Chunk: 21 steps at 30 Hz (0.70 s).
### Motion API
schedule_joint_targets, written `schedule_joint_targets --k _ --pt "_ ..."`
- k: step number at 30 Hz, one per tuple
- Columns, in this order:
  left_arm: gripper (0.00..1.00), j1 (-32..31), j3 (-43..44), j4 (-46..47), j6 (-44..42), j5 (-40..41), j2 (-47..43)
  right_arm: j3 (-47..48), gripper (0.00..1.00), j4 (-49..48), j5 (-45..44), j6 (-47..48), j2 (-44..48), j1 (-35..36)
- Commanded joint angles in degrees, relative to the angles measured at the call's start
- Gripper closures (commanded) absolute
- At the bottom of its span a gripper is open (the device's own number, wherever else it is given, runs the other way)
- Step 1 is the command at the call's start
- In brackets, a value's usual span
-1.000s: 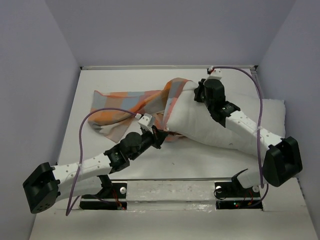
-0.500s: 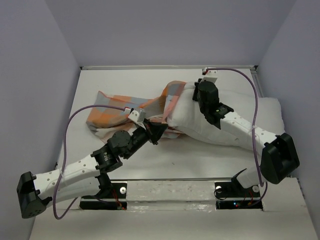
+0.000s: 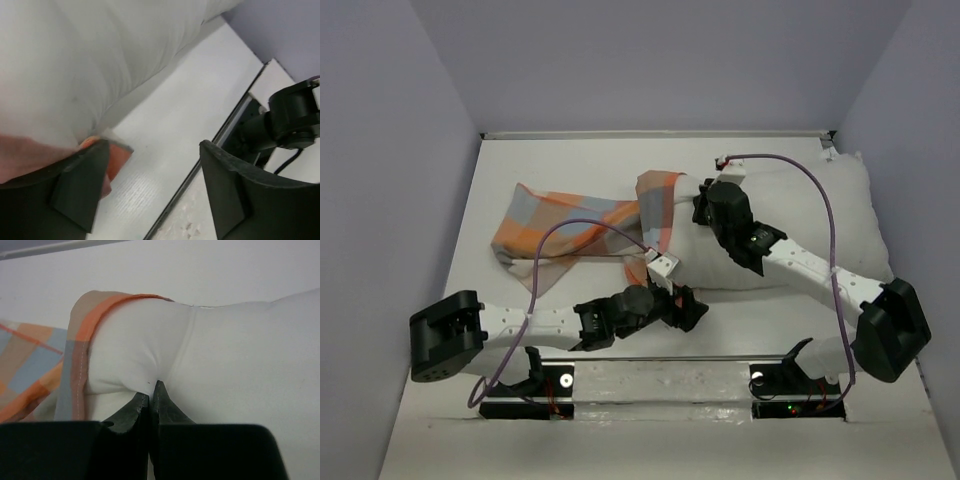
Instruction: Put the pillow into the pillowcase
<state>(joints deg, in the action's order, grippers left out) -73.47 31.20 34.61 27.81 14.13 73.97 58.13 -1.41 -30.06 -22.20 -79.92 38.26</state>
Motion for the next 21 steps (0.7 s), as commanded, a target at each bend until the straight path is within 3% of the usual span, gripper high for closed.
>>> schedule_joint_targets --k 1,2,4,5,7,10,13,17,21 --pt "0.09 -0.5 3.1 4.1 -1.4 0.9 -6.9 -4.0 1.0 -0.9 9.0 -6.9 6.4 1.1" --pt "0.04 -0.5 3.3 4.1 -1.9 0.6 -8.6 -4.4 0.98 0.3 9.8 -6.4 7.6 1.1" --pt "0.01 -0.4 4.1 -0.1 -2.4 -0.6 -13.7 -4.6 0.68 5.7 11.0 -3.9 10.7 1.1" --pt "0.01 -0.4 4.6 -3.8 -2.4 -1.2 -15.7 -4.2 0.44 7.6 11.2 -2.7 11.7 1.1" --pt "0.01 -0.3 5.9 -8.4 -2.4 -1.1 -20.6 -3.0 0.3 12.2 11.3 -2.2 13.6 1.1" --pt "0.03 2.2 9.2 -17.5 -2.9 5.4 -24.0 -4.4 0.25 14.1 11.8 -1.7 17.9 1.1" --pt "0.14 9.4 11.7 -26.2 -3.9 6.6 -21.2 -6.2 0.27 16.3 12.0 -1.4 22.3 1.1" --pt "0.17 12.2 13.5 -29.2 -6.6 8.4 -13.3 -8.6 0.36 18.8 16.9 -0.9 24.3 1.1" --pt "0.17 12.3 14.9 -28.4 -8.1 9.1 -7.2 -10.9 0.33 19.4 19.6 0.1 24.7 1.1"
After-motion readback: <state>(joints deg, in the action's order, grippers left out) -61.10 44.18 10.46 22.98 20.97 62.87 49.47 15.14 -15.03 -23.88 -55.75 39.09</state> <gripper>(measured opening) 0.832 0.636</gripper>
